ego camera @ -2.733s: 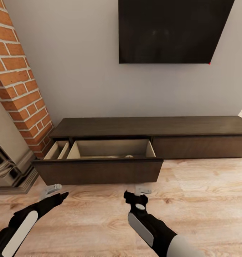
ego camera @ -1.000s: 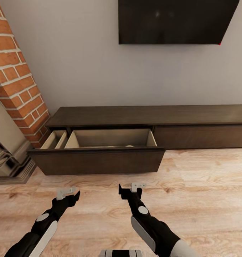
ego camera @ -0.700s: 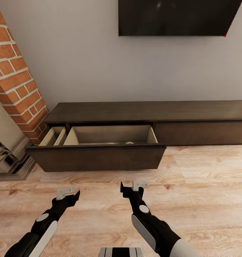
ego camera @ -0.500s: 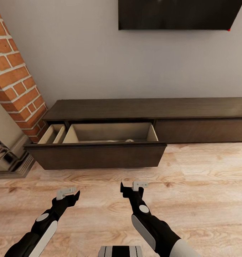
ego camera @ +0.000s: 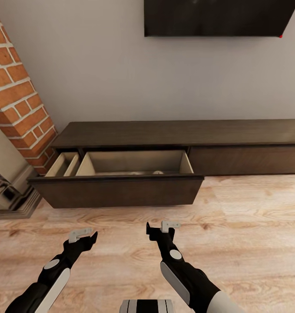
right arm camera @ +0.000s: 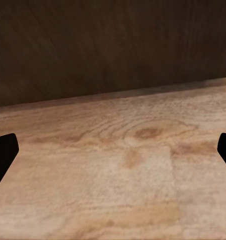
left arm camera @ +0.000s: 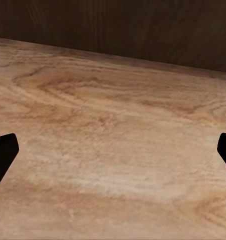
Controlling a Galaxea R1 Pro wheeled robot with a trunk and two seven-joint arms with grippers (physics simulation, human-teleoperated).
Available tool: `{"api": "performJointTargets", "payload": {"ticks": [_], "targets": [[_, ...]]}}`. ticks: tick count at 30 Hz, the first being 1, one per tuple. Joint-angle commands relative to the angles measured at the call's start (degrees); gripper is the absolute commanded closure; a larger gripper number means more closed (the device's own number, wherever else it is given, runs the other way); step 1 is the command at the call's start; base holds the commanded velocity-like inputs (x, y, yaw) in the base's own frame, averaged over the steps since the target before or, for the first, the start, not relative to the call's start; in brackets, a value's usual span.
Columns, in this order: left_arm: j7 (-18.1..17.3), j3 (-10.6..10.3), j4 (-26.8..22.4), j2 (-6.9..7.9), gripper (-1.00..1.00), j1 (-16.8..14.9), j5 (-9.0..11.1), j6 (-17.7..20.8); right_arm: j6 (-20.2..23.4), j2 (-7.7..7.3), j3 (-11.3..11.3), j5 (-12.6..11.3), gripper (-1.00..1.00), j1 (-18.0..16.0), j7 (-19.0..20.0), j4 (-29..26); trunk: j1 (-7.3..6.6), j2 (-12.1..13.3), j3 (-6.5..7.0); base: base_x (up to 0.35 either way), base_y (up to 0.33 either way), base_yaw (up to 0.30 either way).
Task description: Place each of the two pumpkins and all three candles from the living room inside a cabinet in the living room (use any cabinet), then make sure every cabinet is closed, and position the cauldron so it is next to a table in the living room.
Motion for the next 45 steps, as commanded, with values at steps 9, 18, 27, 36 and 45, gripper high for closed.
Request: {"api": "performJointTargets", "payload": {"ticks": [9,18,27,36,45], "targets": [[0.5,0.2,-0.2,0.07,-1.00,0.0,0.6,0.1,-0.4,0.06,0.3,-0.6,-1.00,-0.1,-0.3,0.0,0.00,0.0,-0.04,0.088,0.000,0.000],[0.5,0.2,0.0,0.07,-1.00,0.0,0.6,0.1,-0.3,0.09,0.3,-0.6,-1.00,-0.1,-0.3,0.0,0.00,0.0,-0.04,0.168,0.000,0.000],[0.5,0.2,0.2,0.07,-1.00,0.0,0.6,0.1,-0.4,0.02,0.3,-0.6,-1.00,-0.1,-0.3,0.1,0.00,0.0,-0.04,0.098,0.000,0.000],[0.5,0.2,0.2,0.07,-1.00,0.0,0.6,0.1,-0.4,0.17,0.4,-0.6,-1.00,-0.1,-0.3,0.0,0.00,0.0,-0.04,0.110,0.000,0.000],[0.5,0.2,0.4,0.07,-1.00,0.0,0.6,0.1,-0.4,0.22,0.4,-0.5,-1.00,-0.1,-0.3,0.0,0.00,0.0,-0.04,0.118,0.000,0.000]]}}
